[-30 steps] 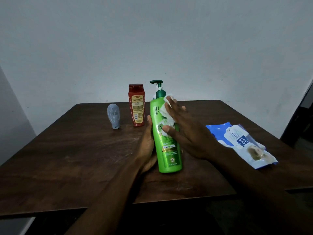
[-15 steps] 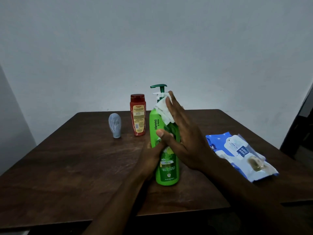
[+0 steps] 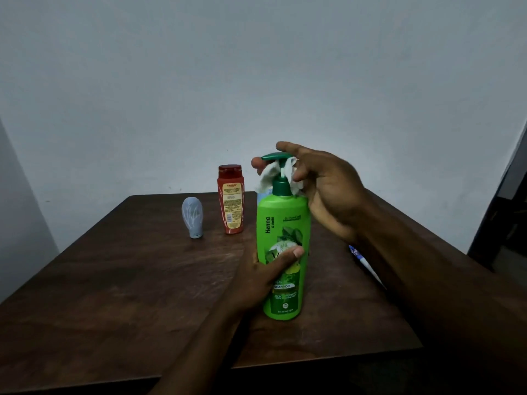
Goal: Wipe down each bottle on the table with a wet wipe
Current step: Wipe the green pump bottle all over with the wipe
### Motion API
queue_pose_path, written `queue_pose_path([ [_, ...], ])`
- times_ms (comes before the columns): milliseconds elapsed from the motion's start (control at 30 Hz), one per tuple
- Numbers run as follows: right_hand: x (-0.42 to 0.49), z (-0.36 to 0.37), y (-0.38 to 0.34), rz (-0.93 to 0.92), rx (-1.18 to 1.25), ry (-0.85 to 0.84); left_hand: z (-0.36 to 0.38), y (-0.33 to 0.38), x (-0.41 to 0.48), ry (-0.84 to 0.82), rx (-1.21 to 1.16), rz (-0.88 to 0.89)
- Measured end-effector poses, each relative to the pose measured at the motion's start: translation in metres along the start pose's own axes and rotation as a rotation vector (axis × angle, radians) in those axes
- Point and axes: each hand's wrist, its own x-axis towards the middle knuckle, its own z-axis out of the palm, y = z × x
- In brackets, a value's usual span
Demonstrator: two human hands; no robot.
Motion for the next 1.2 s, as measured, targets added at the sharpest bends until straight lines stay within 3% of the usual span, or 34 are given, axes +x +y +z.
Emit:
queue_pose_path([
  [167,0.0,-0.017,-0.002,-0.039,0.233,-0.098,0.001,0.002,-0.002,0.0,0.011,-0.01],
  [467,0.002,-0.024,0.003,-0.075,0.057,-0.136,0.001,0.003,0.0,0.01,0.025,-0.037],
  [633,0.003,-0.016,0.004,-0.085,-0.157,0.025,0.002,0.002,0.001,0.022,0.019,-0.04],
  [833,0.004,-0.004,0.002,-0.122,-0.149,0.204,0.004,0.002,0.0,0.022,0.013,-0.017],
  [1000,0.001,-0.001,0.001,-0.126,-0.055,0.308,0.005,0.006,0.0,0.022,0.016,-0.02],
  [1200,-0.006,-0.005,0.001,-0.073,0.281,0.264,0.004,0.005,0.0,0.018,0.014,-0.02],
])
